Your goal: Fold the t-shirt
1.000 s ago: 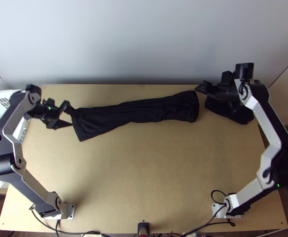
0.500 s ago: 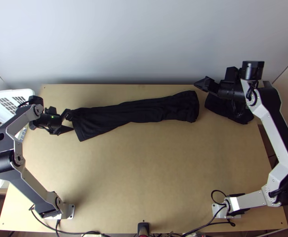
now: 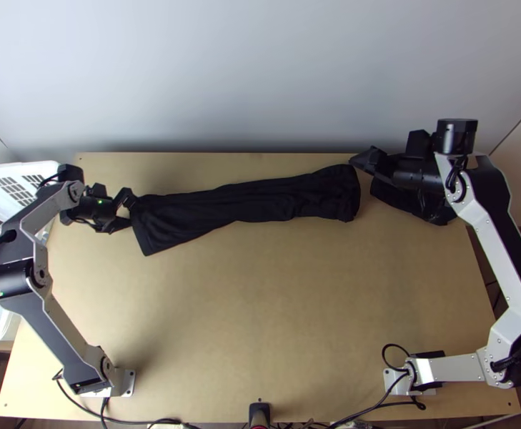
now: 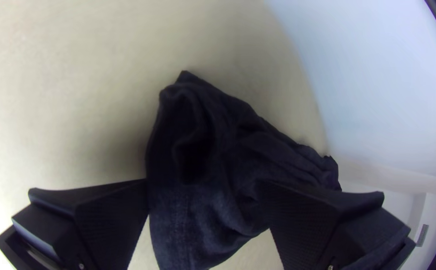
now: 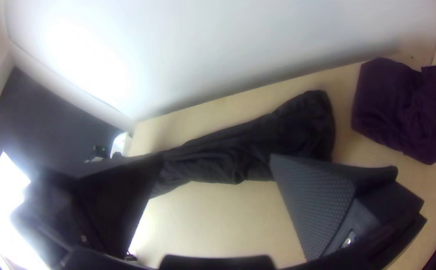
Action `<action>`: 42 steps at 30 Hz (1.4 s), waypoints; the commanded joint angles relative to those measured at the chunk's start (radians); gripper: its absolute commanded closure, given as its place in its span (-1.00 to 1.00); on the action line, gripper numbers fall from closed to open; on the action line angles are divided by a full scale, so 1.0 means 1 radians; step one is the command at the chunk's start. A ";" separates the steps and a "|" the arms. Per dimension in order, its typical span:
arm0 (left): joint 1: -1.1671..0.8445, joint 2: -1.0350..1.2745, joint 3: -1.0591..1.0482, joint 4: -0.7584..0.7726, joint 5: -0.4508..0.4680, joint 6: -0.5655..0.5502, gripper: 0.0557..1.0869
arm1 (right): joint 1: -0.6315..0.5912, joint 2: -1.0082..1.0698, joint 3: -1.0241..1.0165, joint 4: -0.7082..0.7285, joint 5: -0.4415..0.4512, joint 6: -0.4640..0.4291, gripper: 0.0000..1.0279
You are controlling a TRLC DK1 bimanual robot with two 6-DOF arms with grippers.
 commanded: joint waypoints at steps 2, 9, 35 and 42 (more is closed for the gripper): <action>-0.080 0.036 0.015 0.015 0.029 -0.034 -0.29 | -0.003 -0.023 -0.024 0.000 0.002 0.009 -0.93; -0.034 -0.017 -0.030 0.000 0.124 -0.081 0.93 | -0.005 -0.021 -0.042 0.000 0.002 0.009 -0.93; 0.212 -0.175 0.137 -0.506 0.069 0.230 0.93 | -0.003 -0.035 -0.144 0.048 0.002 0.004 -0.93; 0.011 -0.169 0.237 -0.500 0.010 0.123 0.93 | 0.008 -0.074 -0.228 0.080 0.002 0.001 -0.93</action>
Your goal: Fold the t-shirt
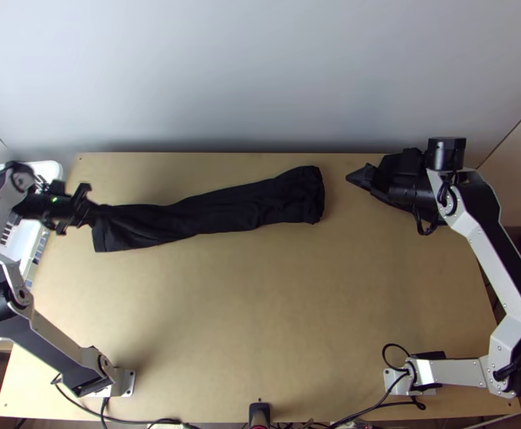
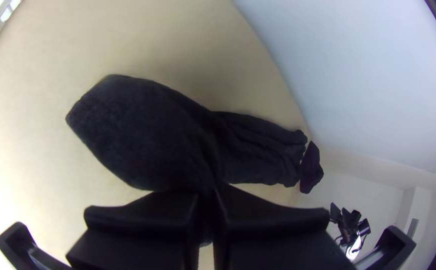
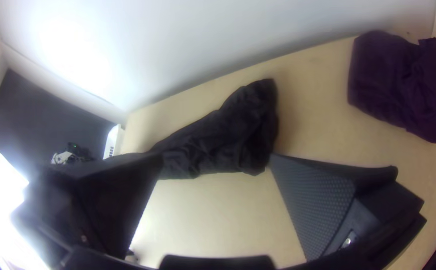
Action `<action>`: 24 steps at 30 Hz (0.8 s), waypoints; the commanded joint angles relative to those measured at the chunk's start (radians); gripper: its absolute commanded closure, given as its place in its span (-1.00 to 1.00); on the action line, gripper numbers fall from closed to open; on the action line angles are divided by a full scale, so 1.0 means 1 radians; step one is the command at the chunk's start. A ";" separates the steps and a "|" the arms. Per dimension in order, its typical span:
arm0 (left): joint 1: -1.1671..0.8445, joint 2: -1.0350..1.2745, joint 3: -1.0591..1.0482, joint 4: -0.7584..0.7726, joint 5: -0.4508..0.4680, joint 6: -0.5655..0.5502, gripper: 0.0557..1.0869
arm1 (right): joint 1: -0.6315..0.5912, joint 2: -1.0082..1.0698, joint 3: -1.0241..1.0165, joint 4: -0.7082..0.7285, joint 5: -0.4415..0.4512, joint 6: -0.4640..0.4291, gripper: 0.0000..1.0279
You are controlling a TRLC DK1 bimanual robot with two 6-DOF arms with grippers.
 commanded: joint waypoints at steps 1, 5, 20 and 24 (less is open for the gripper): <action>-0.177 0.007 0.111 -0.015 -0.046 -0.095 0.93 | 0.008 -0.030 -0.070 0.023 0.003 0.000 -0.93; -0.301 0.024 0.174 -0.015 -0.075 -0.158 0.93 | -0.003 -0.046 -0.104 0.037 0.001 -0.003 -0.93; -0.754 0.360 0.686 0.017 -0.198 -0.411 0.93 | -0.031 -0.178 -0.393 0.173 0.001 -0.005 -0.93; -0.823 0.410 0.721 0.163 -0.207 -0.517 0.93 | -0.028 -0.202 -0.446 0.184 0.001 0.000 -0.93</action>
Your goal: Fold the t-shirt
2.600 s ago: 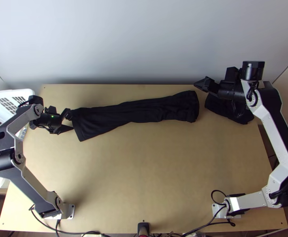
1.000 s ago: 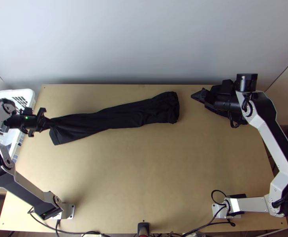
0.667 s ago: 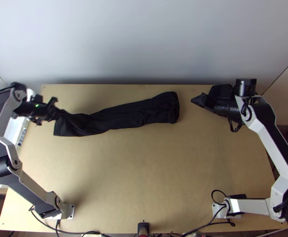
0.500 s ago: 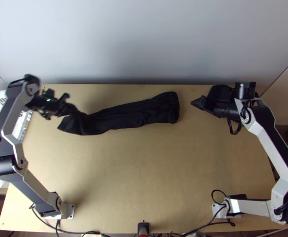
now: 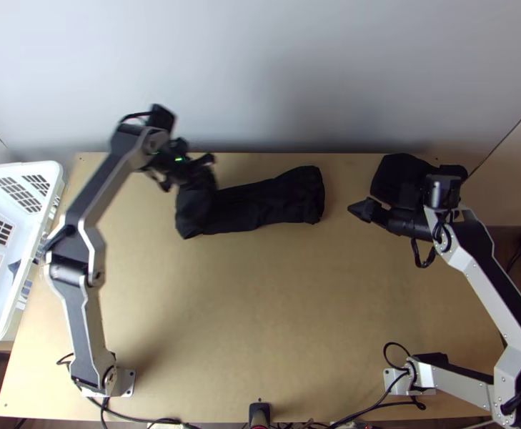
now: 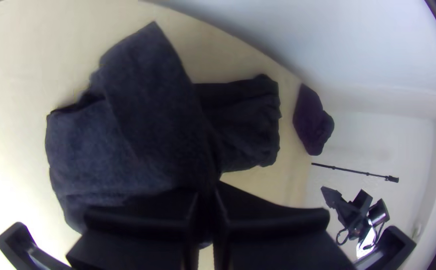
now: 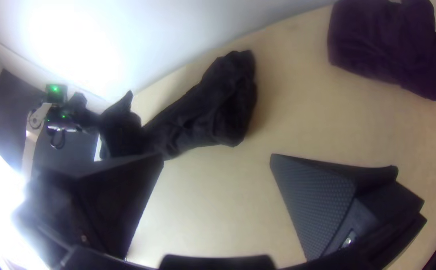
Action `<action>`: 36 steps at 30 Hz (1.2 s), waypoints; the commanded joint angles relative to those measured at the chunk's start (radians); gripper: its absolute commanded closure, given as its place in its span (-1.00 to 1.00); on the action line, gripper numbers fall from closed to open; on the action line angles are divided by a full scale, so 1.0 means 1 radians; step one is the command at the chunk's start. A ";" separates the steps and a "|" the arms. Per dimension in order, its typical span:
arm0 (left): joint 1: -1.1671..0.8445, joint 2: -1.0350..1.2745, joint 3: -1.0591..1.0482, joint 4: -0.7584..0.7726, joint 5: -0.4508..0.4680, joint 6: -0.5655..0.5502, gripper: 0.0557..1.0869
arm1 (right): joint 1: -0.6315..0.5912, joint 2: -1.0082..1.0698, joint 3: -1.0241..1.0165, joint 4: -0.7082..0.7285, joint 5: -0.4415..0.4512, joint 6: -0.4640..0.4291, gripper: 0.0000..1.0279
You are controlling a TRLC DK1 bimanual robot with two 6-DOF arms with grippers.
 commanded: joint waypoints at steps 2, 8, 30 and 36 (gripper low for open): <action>-0.178 0.141 0.146 0.190 -0.028 -0.143 0.93 | 0.002 -0.051 -0.125 0.033 0.001 0.003 -0.93; -0.242 0.190 0.146 0.398 -0.030 -0.236 0.93 | 0.006 -0.085 -0.196 0.069 0.001 0.026 -0.93; -0.388 0.420 0.181 1.043 -0.168 -0.624 -0.91 | 0.054 -0.213 -0.346 0.161 0.001 0.081 -0.93; -0.385 0.357 0.181 1.004 -0.166 -0.624 -0.91 | 0.072 -0.220 -0.361 0.187 0.001 0.093 -0.93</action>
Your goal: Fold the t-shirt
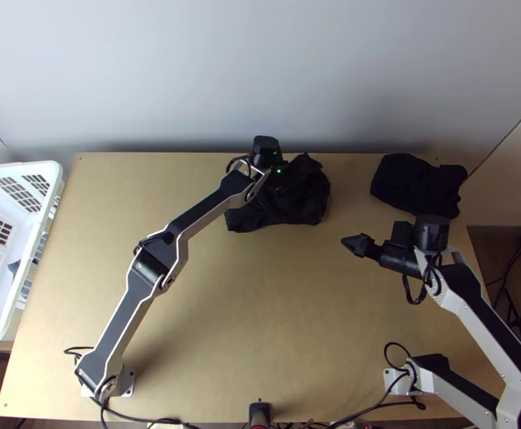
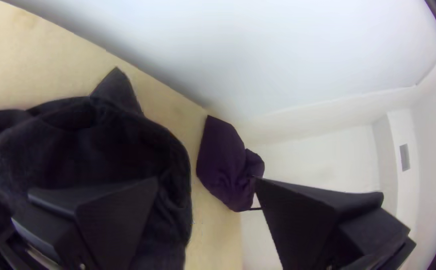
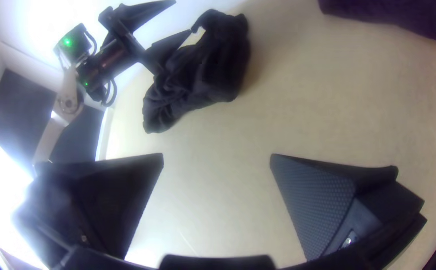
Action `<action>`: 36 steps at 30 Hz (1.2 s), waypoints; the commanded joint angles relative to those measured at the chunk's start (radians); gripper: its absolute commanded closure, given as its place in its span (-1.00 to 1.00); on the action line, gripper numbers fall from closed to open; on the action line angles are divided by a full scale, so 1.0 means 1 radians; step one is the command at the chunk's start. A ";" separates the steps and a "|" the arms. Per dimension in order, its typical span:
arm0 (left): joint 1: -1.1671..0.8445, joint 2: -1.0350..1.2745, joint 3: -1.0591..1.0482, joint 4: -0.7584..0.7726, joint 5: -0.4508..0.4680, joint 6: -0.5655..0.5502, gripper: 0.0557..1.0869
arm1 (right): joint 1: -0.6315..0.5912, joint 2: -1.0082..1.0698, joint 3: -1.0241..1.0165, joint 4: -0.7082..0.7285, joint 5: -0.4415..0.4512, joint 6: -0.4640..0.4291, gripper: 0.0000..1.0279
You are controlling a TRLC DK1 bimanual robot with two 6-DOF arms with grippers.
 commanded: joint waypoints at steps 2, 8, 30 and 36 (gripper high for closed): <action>0.002 -0.074 0.007 -0.005 -0.027 -0.006 -0.91 | 0.032 -0.025 -0.017 0.028 0.002 0.014 -0.93; 0.069 -0.193 0.002 -0.170 -0.005 0.024 -0.91 | 0.033 -0.027 -0.024 0.046 0.002 0.016 -0.93; 0.476 -0.927 -0.616 -0.795 -0.070 0.647 -0.91 | -0.053 0.694 0.391 0.336 -0.093 0.024 -0.93; 0.608 -1.160 -0.918 -0.724 -0.080 0.643 -0.91 | -0.034 0.860 0.594 0.227 -0.098 -0.044 -0.93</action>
